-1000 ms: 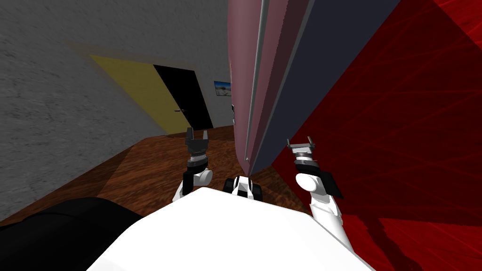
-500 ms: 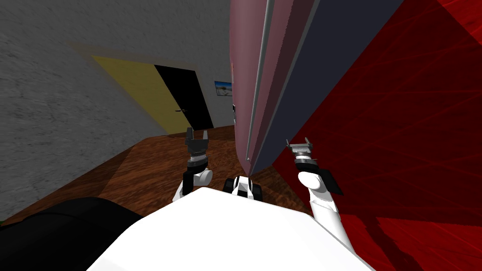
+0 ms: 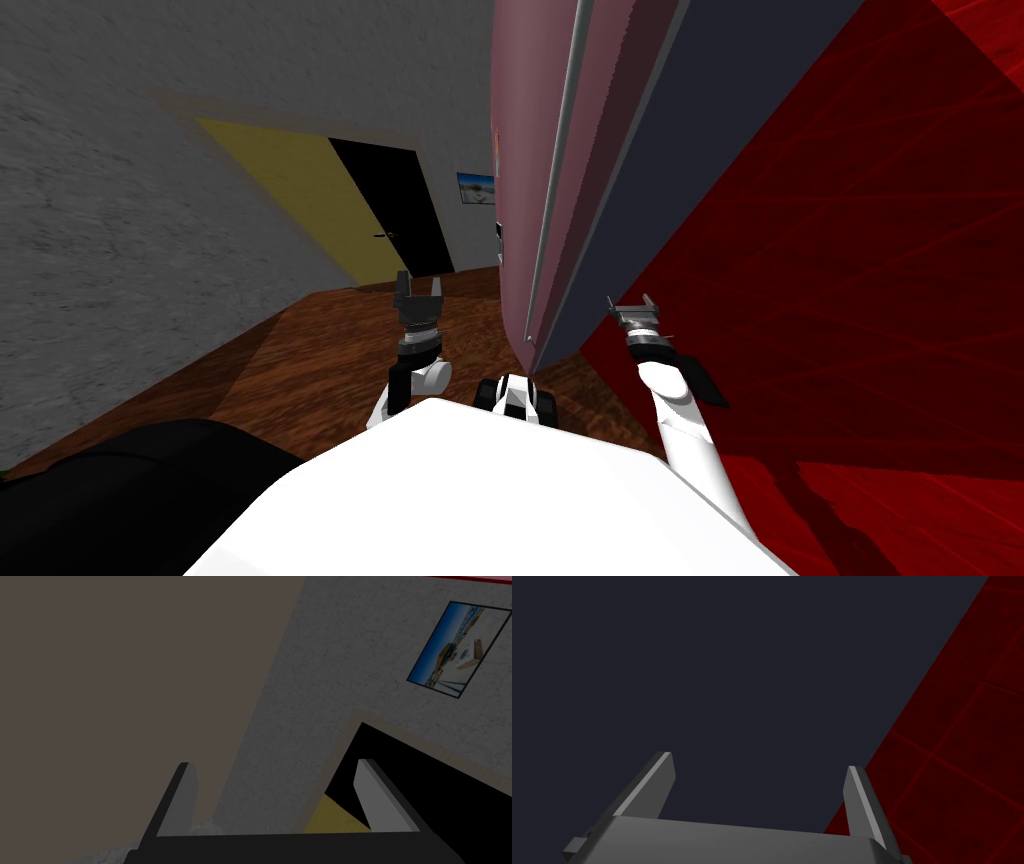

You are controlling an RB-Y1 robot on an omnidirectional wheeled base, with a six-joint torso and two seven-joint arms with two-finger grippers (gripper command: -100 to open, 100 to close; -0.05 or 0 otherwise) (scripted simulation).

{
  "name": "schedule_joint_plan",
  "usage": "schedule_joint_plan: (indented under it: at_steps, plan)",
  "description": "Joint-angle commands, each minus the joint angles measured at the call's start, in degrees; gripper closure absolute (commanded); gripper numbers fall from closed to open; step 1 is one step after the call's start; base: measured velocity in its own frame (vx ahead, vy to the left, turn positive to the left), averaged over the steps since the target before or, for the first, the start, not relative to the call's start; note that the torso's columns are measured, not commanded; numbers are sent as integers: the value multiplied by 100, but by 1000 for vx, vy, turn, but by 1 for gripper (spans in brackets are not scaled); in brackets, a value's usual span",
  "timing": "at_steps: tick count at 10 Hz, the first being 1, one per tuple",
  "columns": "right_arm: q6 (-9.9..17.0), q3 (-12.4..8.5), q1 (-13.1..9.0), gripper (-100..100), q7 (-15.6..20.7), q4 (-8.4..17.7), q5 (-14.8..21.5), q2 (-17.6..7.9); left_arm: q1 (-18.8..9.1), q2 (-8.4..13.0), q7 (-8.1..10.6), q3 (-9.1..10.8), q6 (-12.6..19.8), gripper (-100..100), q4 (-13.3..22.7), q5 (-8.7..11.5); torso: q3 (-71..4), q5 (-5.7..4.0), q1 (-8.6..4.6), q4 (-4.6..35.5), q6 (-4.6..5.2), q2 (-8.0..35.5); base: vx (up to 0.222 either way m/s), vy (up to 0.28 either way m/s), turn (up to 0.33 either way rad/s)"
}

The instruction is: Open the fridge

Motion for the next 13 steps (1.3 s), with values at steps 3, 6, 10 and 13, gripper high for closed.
schedule_joint_plan:
  at_steps: [3,6,10,13]
  plan:
    - [552,-196,-217,-100,-277,399,-863,-27,0,0,0,0,0,0,0,0,3,2,2,2,0,4,-12,56,-4]
    - [825,-276,-299,-100,-377,559,-1315,-24,0,0,0,0,0,0,0,0,0,-3,-13,0,1,0,-3,40,-4]
    - [1068,-350,-373,-100,-471,719,-1881,-17,0,0,0,0,0,0,0,0,2,1,4,1,0,4,-7,39,-6]
    - [1550,-484,-500,-100,-644,1036,-2378,17,0,0,0,0,0,0,0,0,0,2,1,0,0,1,1,73,-12]
